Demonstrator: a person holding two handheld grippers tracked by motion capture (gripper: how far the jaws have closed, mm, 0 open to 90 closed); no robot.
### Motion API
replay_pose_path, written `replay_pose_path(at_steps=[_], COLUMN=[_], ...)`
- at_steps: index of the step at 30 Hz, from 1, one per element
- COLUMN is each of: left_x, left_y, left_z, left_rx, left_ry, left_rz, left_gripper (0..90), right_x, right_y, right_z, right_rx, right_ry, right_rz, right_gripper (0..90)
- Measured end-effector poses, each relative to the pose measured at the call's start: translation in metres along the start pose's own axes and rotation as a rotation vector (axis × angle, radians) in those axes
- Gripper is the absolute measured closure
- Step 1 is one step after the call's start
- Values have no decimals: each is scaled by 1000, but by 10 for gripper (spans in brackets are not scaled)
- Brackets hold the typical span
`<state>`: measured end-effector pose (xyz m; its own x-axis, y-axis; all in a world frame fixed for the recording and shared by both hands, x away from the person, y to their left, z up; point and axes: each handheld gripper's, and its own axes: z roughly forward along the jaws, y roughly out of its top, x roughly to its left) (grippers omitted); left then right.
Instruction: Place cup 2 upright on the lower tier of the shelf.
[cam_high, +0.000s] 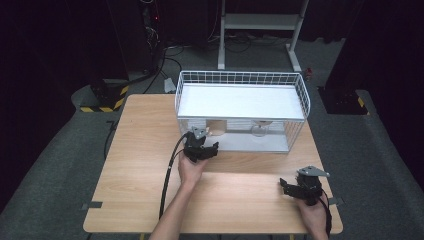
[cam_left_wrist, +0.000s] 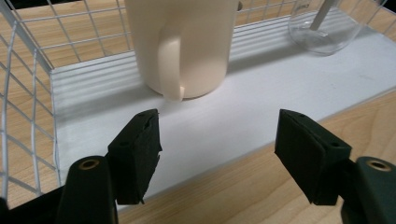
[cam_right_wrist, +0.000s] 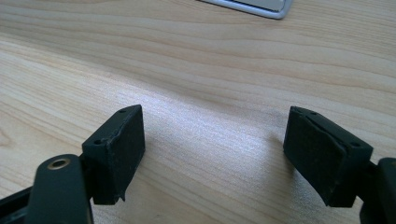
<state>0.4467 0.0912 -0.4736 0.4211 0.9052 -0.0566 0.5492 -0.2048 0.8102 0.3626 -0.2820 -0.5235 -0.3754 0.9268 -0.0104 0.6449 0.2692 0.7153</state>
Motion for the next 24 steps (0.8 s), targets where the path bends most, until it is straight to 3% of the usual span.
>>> replay_pose_path(at_steps=[9, 21, 24], left_x=[3, 0, -2], left_y=[-5, -4, -4], left_z=[-7, -21, -23], left_rx=[2, -4, 1], left_ry=[-19, -30, -15], left_rz=[-21, -8, 15], left_gripper=[300, 293, 293], right_x=[0, 0, 0], right_y=[0, 0, 0], right_z=[0, 0, 0], right_rx=[0, 0, 0], right_ry=[0, 0, 0], right_rz=[0, 0, 0], right_gripper=[205, 205, 205])
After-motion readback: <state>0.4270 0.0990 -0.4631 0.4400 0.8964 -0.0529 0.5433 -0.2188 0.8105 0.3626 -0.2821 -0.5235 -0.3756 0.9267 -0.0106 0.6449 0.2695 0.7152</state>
